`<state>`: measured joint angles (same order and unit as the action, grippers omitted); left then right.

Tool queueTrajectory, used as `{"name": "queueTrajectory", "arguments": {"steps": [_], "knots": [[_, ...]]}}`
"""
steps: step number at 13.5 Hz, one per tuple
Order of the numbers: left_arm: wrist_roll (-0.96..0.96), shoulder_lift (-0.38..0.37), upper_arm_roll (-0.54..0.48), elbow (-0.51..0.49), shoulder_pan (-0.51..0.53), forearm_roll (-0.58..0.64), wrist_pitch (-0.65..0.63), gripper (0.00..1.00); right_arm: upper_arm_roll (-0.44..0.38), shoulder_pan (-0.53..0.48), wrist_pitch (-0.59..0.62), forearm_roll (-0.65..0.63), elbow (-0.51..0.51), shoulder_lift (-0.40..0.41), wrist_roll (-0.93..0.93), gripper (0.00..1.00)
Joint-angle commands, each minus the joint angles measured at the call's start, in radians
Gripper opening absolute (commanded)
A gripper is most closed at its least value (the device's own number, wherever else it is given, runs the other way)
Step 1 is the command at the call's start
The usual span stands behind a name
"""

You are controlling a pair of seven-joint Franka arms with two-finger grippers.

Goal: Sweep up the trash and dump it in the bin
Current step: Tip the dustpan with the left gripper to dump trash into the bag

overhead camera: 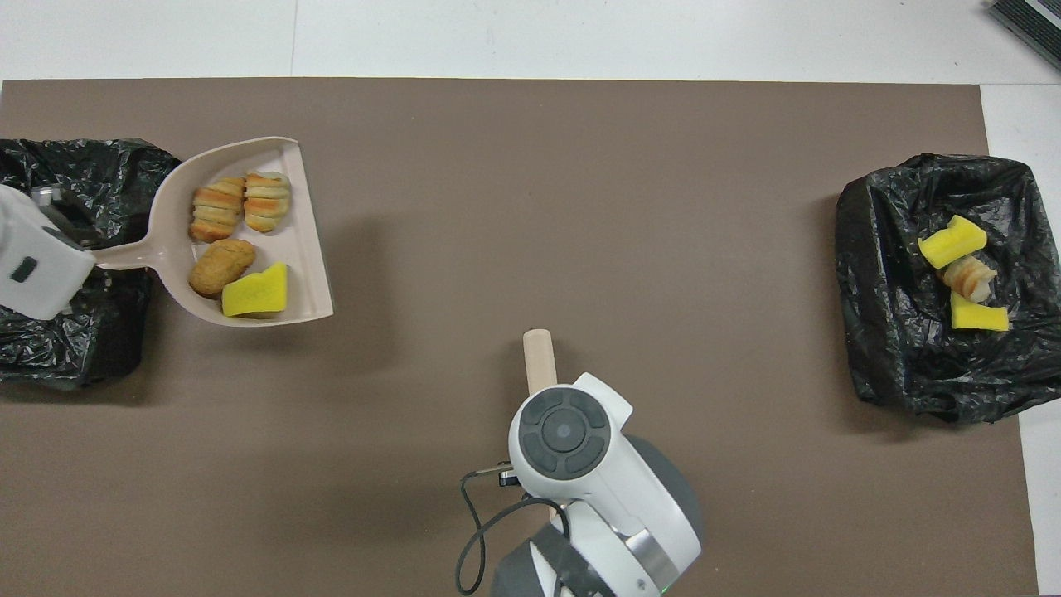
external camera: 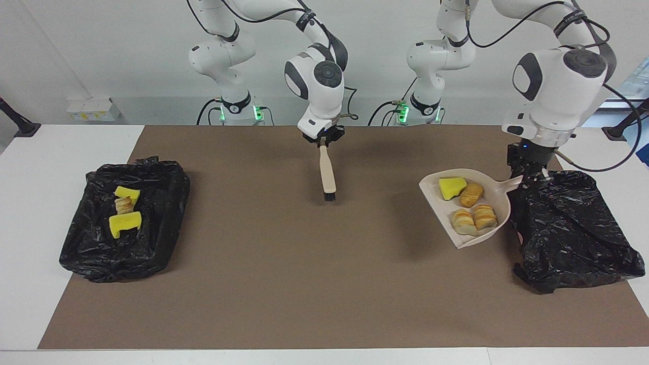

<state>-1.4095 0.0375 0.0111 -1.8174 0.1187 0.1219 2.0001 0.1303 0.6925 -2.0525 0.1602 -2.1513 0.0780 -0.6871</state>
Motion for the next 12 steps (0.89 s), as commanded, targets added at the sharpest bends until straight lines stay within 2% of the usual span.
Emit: {"name": "queueTrajectory", "arguments": {"steps": [1,2,3,4,6,8,10,12], "knots": [[-0.072,0.067,0.015,0.12,0.087,0.013,-0.032,0.0,-0.005,0.025,-0.096,0.038,-0.074,-0.011,-0.017,0.0],[-0.116,0.088,0.015,0.156,0.116,0.013,-0.038,0.0,-0.005,0.039,-0.101,0.036,-0.081,-0.012,-0.018,0.0],[-0.138,0.105,0.015,0.189,0.151,0.016,-0.04,0.0,-0.005,0.042,-0.097,0.036,-0.073,-0.011,-0.023,0.27],[-0.15,0.122,0.015,0.216,0.186,0.021,-0.043,0.0,-0.005,0.042,-0.087,0.036,-0.065,-0.009,-0.023,0.99],[-0.212,0.156,0.015,0.257,0.238,0.088,-0.027,0.0,-0.008,0.041,-0.06,0.035,-0.039,-0.018,-0.022,1.0],[-0.249,0.221,0.015,0.355,0.269,0.14,-0.032,0.0,-0.012,0.03,0.021,0.021,0.02,-0.023,-0.017,1.0],[-0.27,0.234,0.015,0.372,0.289,0.203,-0.017,0.0,-0.018,0.003,0.102,0.013,0.088,-0.027,-0.003,1.0],[-0.266,0.245,0.015,0.369,0.305,0.315,0.021,0.0,-0.018,-0.057,0.185,-0.03,0.163,-0.033,0.053,1.0]]}}
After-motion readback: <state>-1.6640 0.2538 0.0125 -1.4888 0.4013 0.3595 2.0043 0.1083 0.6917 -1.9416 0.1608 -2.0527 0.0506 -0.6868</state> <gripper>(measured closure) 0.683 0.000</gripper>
